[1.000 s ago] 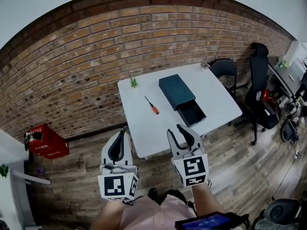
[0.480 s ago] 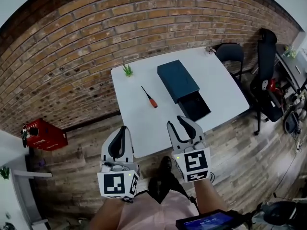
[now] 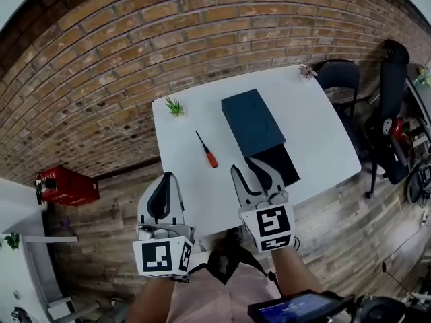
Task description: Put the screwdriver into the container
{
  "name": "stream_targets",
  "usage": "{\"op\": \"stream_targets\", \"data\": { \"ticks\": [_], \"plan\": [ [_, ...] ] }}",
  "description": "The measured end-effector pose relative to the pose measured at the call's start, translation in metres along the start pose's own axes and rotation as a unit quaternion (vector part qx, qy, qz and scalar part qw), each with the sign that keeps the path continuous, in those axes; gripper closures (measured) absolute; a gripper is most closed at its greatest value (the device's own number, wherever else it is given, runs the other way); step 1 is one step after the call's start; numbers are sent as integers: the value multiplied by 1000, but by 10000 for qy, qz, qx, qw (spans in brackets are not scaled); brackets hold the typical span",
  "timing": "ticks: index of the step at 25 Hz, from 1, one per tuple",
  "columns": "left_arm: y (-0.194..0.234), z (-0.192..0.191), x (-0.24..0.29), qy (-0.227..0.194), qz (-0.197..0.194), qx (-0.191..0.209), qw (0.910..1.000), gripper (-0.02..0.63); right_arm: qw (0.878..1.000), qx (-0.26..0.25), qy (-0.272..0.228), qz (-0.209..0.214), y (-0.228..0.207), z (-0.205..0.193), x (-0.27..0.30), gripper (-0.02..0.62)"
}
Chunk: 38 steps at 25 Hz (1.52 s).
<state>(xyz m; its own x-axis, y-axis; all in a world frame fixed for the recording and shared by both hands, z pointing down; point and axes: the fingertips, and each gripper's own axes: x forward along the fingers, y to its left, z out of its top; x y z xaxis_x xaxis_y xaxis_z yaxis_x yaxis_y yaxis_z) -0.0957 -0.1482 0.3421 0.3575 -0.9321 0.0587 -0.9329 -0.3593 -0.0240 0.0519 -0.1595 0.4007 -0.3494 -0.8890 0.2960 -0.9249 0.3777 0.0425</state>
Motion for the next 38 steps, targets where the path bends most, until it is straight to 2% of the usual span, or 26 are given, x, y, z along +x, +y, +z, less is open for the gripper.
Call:
{"op": "stream_targets", "data": {
  "ticks": [4,9,17,23,31,38],
  "plan": [
    [0,16,14,-113,176,65,9998,594,9997,-14,-178,191,-12,26,19,471],
    [21,26,28,-250,431,-12,9988,594,9986,-207,-354,340,-15,53,42,470],
    [53,9,56,-99,403,-234,9989,594,9989,-226,-21,422,-5,45,87,463],
    [77,-20,79,140,202,-435,9988,594,9973,-180,521,488,11,7,128,460],
    [95,-89,89,854,109,-702,9938,594,9869,119,1541,472,24,-90,153,459],
    [103,-145,86,1538,57,-838,9845,594,9747,239,2178,442,37,-158,162,453]
  ]
}}
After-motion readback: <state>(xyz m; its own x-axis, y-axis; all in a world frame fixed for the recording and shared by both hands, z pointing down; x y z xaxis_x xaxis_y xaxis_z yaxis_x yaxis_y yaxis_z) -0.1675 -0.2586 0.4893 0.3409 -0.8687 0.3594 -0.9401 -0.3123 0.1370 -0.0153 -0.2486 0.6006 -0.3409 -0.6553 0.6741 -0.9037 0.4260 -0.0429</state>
